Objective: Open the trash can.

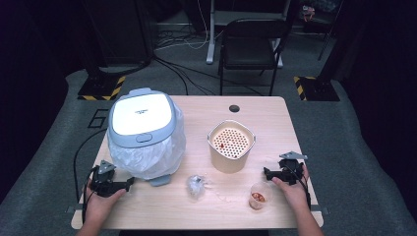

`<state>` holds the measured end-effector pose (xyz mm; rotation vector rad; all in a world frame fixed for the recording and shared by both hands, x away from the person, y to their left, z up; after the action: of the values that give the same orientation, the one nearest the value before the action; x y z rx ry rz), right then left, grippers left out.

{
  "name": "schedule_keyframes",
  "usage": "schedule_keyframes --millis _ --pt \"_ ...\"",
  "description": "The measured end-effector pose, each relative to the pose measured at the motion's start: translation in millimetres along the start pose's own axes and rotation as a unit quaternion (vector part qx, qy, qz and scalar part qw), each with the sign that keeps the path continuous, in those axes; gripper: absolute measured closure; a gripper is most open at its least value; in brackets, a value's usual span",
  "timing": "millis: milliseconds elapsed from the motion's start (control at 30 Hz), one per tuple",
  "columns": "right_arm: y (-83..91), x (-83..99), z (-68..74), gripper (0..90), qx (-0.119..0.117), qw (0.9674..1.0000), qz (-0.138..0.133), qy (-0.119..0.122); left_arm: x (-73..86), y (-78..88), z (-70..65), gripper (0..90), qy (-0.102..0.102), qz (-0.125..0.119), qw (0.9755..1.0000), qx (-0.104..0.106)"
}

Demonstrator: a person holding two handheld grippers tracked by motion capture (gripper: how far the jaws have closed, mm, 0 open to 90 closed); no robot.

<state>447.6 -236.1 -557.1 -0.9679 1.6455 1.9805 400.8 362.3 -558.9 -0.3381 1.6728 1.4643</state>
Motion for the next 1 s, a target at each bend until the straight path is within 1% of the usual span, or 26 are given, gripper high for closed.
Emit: schedule_keyframes --millis 67,100,200,333,400,433,467,500,567,600,633,667,700,733,767,800,833,867,900,933,967,1000 --pt "0.0 0.0 0.0 0.0 0.000 1.0000 0.000 0.000 -0.3 -0.2 0.0 6.1 0.001 -0.002 1.0000 0.002" --pt "0.0 0.0 0.0 0.0 0.000 1.0000 0.000 0.000 -0.3 0.6 0.1 6.1 0.002 0.003 1.0000 0.007" --pt "0.1 0.0 0.0 0.0 -0.001 1.0000 0.000 0.000 -0.4 0.8 0.1 6.6 0.003 0.004 1.0000 0.007" --pt "0.2 0.1 0.0 0.0 -0.001 1.0000 0.000 0.000 -0.6 -0.7 -0.7 6.6 0.009 -0.004 0.9999 -0.002" --pt "0.3 0.2 -0.2 0.0 -0.002 1.0000 0.000 0.001 -0.9 -0.3 -1.0 6.6 0.012 0.001 0.9999 -0.004" --pt "0.3 0.2 -0.2 0.0 -0.002 1.0000 0.000 0.001 -0.9 0.5 -0.8 6.6 0.009 0.004 0.9999 -0.005" --pt "0.1 0.2 0.1 0.0 0.000 1.0000 -0.002 -0.001 -0.7 -0.1 -1.0 6.6 0.011 -0.001 0.9999 -0.005" --pt "0.1 0.2 0.1 0.0 0.000 1.0000 -0.002 -0.001 -0.7 -0.1 -1.0 6.9 0.011 -0.001 0.9999 -0.005" --pt "1.0 0.8 0.0 0.0 -0.003 1.0000 0.002 0.003 -0.6 1.3 -0.2 11.6 0.010 -0.003 0.9999 -0.005" --pt "1.0 0.9 0.1 0.0 -0.004 1.0000 0.001 0.004 -0.3 2.0 -0.6 11.6 0.016 -0.006 0.9999 -0.003" --pt "1.0 0.9 0.1 0.0 -0.004 1.0000 0.001 0.003 -0.4 2.0 0.1 15.6 0.017 -0.014 0.9997 -0.003" --pt "1.0 0.9 0.1 0.0 -0.004 1.0000 0.001 0.004 -0.3 2.6 0.8 16.7 0.021 -0.015 0.9997 -0.001" --pt "1.0 0.9 0.1 0.0 -0.004 1.0000 0.001 0.004 -0.4 3.4 1.1 18.4 0.025 -0.022 0.9994 0.005" --pt "1.0 0.8 0.1 0.0 -0.004 1.0000 0.001 0.003 -0.8 4.7 1.0 24.7 0.031 -0.027 0.9991 0.014" --pt "1.0 0.8 0.2 0.0 -0.003 1.0000 0.001 0.003 -1.3 6.9 0.4 32.4 0.041 -0.028 0.9983 0.031" --pt "0.9 0.8 0.5 0.0 -0.002 1.0000 0.000 0.002 -1.9 8.6 -1.5 42.2 0.050 -0.025 0.9975 0.044" --pt "1.0 0.8 0.6 0.1 -0.002 1.0000 0.000 0.002 -1.9 8.6 -1.5 42.7 0.050 -0.025 0.9975 0.044" --pt "1.1 0.8 0.7 0.5 -0.002 1.0000 0.000 0.001 -2.1 9.3 -2.4 45.5 0.044 -0.022 0.9981 0.037" --pt "1.3 0.9 0.9 1.1 -0.002 1.0000 -0.001 0.001 -2.7 12.2 -7.0 47.6 0.042 -0.010 0.9983 0.039" --pt "1.9 1.2 0.7 1.9 -0.001 1.0000 0.000 0.003 -3.3 14.4 -9.4 48.1 0.049 -0.008 0.9979 0.042" --pt "2.1 1.3 1.0 2.6 -0.001 1.0000 -0.002 0.003 -3.9 17.0 -11.5 49.6 0.060 -0.005 0.9968 0.052" --pt "2.1 1.3 1.0 2.6 -0.001 1.0000 -0.002 0.003 -3.9 17.0 -11.5 50.8 0.060 -0.005 0.9968 0.052"
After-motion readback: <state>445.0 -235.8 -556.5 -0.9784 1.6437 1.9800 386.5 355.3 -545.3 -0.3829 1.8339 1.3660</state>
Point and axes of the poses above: each handheld gripper's, and its own axes: y roughly backward along the jaws, x roughly out of its underside, z roughly to its left, the point moved 4 cm from there along -y, roughly forward along the jaws, and after that the axes turned 5 degrees about -y, right-handed, at the moved point
